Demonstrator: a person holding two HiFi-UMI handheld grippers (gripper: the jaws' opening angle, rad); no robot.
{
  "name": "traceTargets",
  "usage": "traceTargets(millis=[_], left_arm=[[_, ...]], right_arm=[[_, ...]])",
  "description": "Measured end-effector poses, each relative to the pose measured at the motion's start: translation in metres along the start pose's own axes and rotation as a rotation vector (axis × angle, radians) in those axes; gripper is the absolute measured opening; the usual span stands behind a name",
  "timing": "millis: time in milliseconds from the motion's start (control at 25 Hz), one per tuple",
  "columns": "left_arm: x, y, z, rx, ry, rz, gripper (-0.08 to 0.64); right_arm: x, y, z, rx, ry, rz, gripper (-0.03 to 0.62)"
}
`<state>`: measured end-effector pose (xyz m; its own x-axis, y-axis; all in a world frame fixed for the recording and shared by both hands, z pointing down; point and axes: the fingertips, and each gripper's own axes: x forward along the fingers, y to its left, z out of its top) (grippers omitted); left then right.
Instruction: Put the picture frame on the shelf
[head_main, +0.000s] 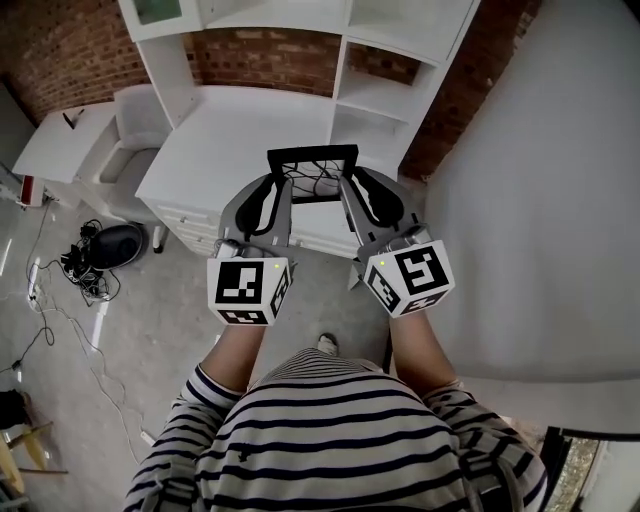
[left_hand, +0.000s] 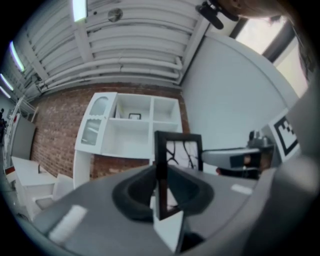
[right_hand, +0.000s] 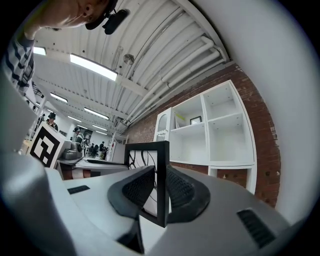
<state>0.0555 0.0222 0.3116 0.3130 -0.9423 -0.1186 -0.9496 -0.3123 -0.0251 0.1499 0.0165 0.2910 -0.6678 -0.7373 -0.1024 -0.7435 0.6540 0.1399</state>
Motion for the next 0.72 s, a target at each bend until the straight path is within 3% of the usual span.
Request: traceTargets(millis=[320,720], left_arm=[[0.061,0.011,0.018,0.032,-0.038,0.079,0.075],[0.121,0.069,0.021,0.056,-0.066,0.102,0.075]], right_arm=[[0.045,-0.049,0.013,-0.020,-0.056,0.099,0.058],[0.125,-0.073,0.008,-0.032,-0.079,0.127,0.058]])
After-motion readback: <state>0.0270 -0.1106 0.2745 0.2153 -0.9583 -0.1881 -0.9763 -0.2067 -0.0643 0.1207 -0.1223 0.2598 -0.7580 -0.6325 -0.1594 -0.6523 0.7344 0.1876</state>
